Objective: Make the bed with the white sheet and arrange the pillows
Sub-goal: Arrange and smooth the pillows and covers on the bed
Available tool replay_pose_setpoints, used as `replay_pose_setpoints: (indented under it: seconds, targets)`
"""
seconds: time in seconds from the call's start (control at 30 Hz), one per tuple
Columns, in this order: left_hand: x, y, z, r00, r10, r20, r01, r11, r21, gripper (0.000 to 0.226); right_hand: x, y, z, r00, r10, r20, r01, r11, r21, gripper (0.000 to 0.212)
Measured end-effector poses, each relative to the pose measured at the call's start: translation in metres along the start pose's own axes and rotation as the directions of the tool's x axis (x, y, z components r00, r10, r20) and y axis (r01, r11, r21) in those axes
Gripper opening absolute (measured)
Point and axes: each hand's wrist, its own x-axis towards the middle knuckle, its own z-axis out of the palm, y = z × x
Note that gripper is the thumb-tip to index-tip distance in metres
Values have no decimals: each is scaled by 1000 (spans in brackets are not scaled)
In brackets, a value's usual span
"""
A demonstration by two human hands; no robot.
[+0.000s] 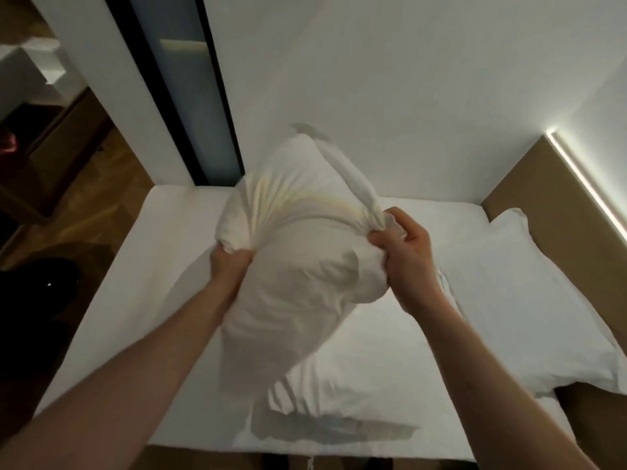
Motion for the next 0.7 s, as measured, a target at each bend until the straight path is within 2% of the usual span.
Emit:
replay_pose_setpoints:
  seconds: [0.07,0.13,0.23,0.3,0.33,0.37,0.47,0.53,0.57,0.6,0.7]
  targets:
    - [21,29,-40,973,186,-140,-172,980,102,82,9,28,30,997,71,-30,-71,997,13,41]
    - [39,37,-75,931,313,-189,-277,941,197,70,18,60,61,989,145,-32,-146,989,-38,37]
    - [83,19,-114,867,463,-183,-397,866,304,59,25,110,105,979,205,-18,-204,961,-189,24]
    - [111,0,-137,864,488,-125,-395,809,434,55,25,148,129,976,219,-9,-211,926,-313,14]
    - [122,-13,-147,891,448,-69,-347,771,534,52,21,168,139,962,271,15,-243,886,-395,11]
    - [134,-30,-158,927,374,-19,-277,719,637,50,17,188,146,930,365,48,-294,816,-497,21]
    - [145,-79,-189,996,50,79,-93,443,892,70,-3,240,149,720,685,106,-418,551,-722,54]
    - [143,-112,-200,981,-135,142,-95,307,947,80,-18,255,145,601,791,116,-505,488,-712,61]
    - [139,-127,-201,964,-199,175,-110,299,948,77,-25,258,141,579,805,127,-529,489,-693,63]
    - [132,-139,-197,951,-234,203,-127,303,945,73,-30,260,135,590,797,133,-528,504,-684,63]
    - [109,-162,-168,921,-226,316,-232,333,914,58,-43,256,100,660,744,101,-494,531,-688,63]
